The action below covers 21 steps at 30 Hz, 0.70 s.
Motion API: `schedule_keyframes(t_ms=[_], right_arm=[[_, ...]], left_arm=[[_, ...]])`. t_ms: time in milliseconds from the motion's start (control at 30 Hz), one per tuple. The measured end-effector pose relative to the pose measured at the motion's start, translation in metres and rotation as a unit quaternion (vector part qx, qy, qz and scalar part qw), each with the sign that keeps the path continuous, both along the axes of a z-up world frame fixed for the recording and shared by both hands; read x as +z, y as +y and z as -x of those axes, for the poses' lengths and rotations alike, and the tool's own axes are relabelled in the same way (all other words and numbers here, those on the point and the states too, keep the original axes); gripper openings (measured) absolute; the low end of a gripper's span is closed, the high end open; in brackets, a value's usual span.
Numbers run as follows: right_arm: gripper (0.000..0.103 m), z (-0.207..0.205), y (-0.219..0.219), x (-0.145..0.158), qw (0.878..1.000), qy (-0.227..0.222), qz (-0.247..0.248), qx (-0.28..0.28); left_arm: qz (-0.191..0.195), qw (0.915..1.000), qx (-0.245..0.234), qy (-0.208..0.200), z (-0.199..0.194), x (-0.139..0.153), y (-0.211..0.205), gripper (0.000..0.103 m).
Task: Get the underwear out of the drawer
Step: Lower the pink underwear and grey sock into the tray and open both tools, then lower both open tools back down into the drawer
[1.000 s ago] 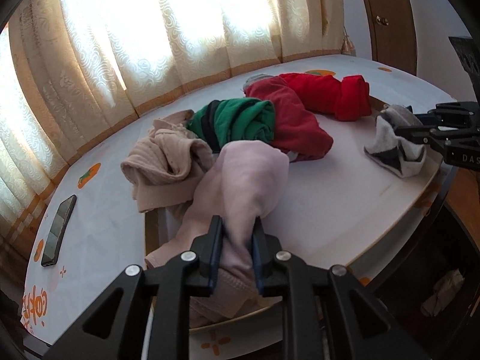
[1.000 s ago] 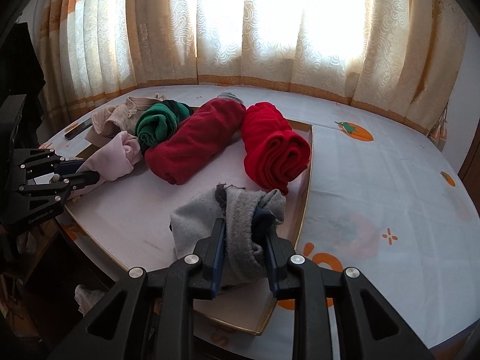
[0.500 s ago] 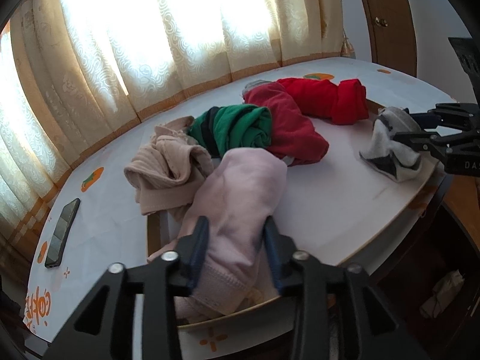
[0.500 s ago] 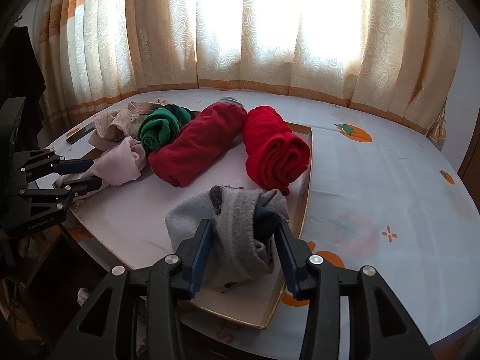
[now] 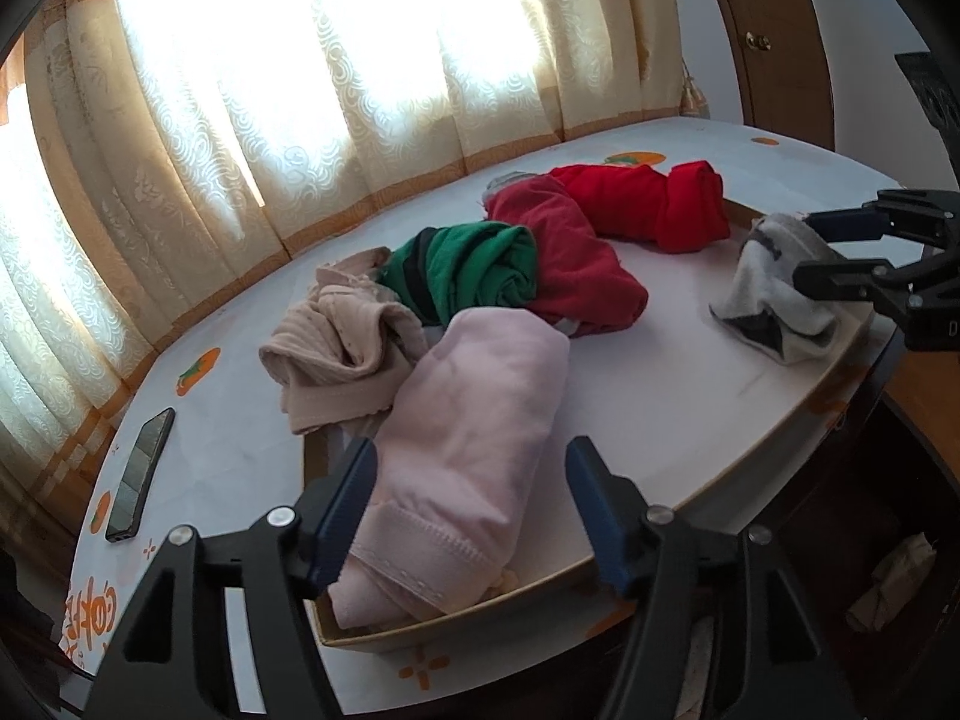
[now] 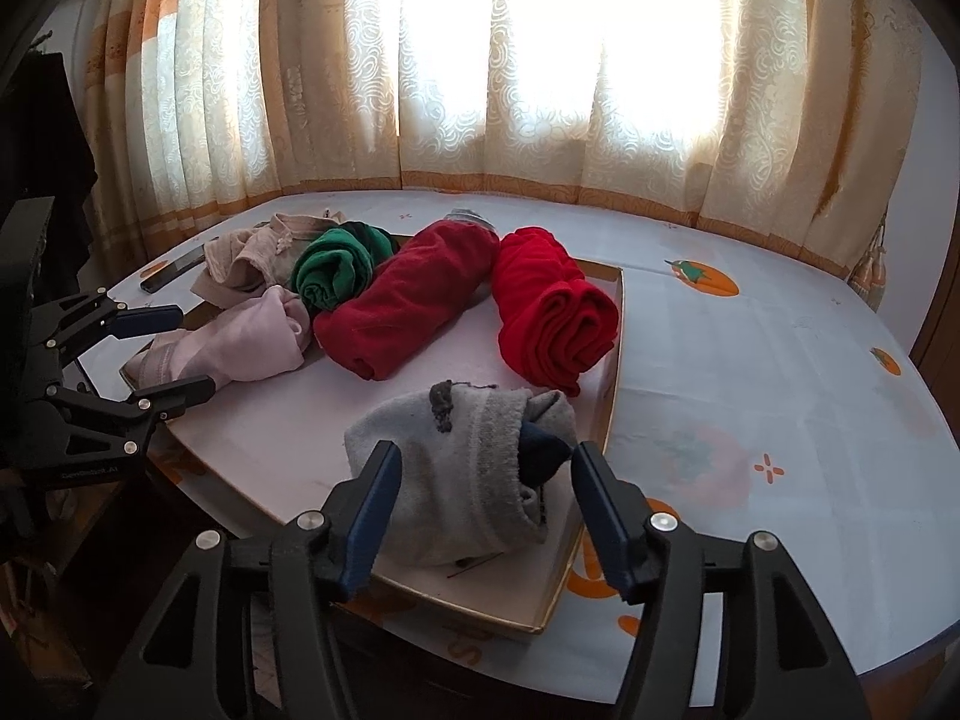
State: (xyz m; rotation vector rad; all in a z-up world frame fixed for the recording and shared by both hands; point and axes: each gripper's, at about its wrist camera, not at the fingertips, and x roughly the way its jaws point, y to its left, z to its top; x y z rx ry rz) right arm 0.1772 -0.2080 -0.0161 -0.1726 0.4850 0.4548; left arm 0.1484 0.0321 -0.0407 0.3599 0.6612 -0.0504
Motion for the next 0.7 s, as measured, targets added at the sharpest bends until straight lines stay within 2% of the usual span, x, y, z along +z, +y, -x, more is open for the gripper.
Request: schedule_keyframes(t_ms=[700], right_arm=[[0.063,0.0088,-0.0007,-0.0053,1.000,0.000,-0.003,0.004]], left_arm=[[0.008,0.9997,0.016,-0.019,0.0089,0.0004,0.0047,0.079]])
